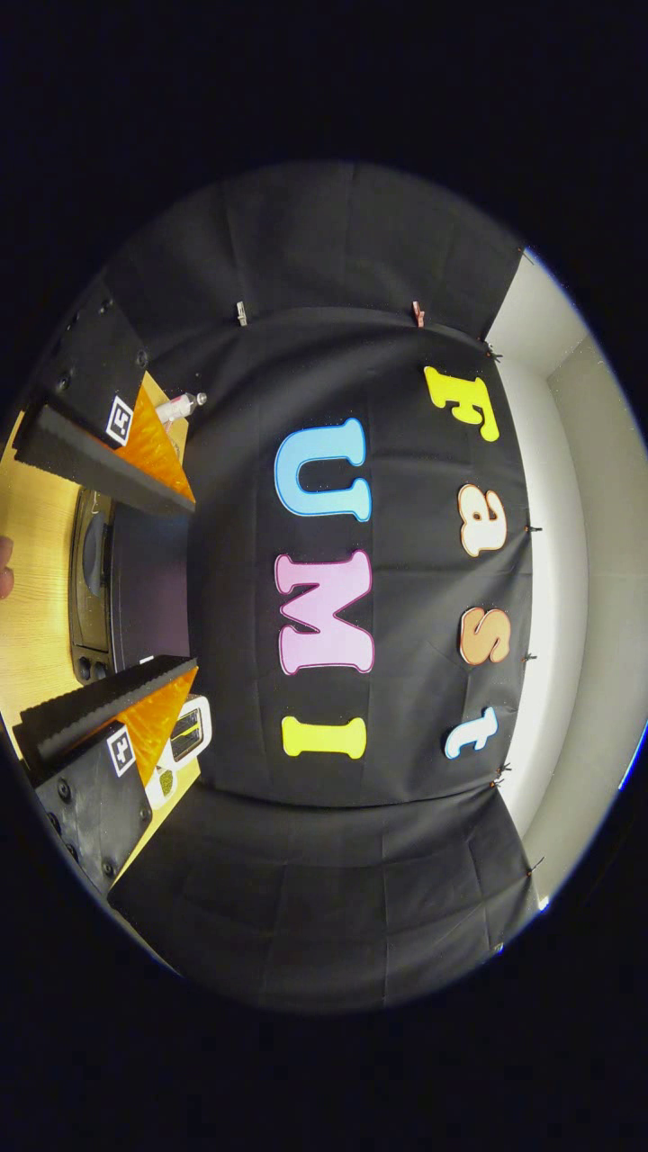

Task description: Open the toaster oven, put the food inside, and close the toaster oven door.

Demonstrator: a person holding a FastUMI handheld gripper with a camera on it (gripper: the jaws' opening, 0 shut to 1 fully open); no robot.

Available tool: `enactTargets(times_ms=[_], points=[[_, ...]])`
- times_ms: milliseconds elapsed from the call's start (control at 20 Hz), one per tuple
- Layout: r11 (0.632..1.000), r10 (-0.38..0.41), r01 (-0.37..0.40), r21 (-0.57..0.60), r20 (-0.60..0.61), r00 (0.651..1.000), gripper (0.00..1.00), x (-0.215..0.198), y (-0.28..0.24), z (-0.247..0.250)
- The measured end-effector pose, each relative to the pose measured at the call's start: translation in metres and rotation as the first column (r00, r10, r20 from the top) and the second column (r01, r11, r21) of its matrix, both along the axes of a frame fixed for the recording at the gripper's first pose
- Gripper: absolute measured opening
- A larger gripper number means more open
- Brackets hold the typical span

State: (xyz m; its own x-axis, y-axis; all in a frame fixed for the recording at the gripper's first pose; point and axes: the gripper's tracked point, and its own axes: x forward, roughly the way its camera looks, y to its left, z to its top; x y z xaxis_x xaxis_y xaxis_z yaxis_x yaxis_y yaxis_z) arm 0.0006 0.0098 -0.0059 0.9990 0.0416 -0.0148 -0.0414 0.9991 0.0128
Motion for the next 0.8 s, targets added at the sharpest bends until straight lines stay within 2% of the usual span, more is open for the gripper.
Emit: enactTargets(times_ms=[200,350,450,600,800], points=[[0.999,-0.022,0.022,-0.03,-0.007,1.0,0.96,0.014,-0.002,-0.019],[0.994,-0.041,0.037,-0.106,-0.038,0.998,0.96,0.032,-0.002,-0.063],[0.988,-0.013,-0.001,-0.153,-0.093,0.996,0.97,0.047,0.01,-0.108],[0.985,0.022,-0.045,-0.164,-0.142,0.99,0.97,0.063,0.024,-0.162],[0.991,0.022,-0.04,-0.124,-0.147,0.989,0.97,0.081,0.034,-0.2]])
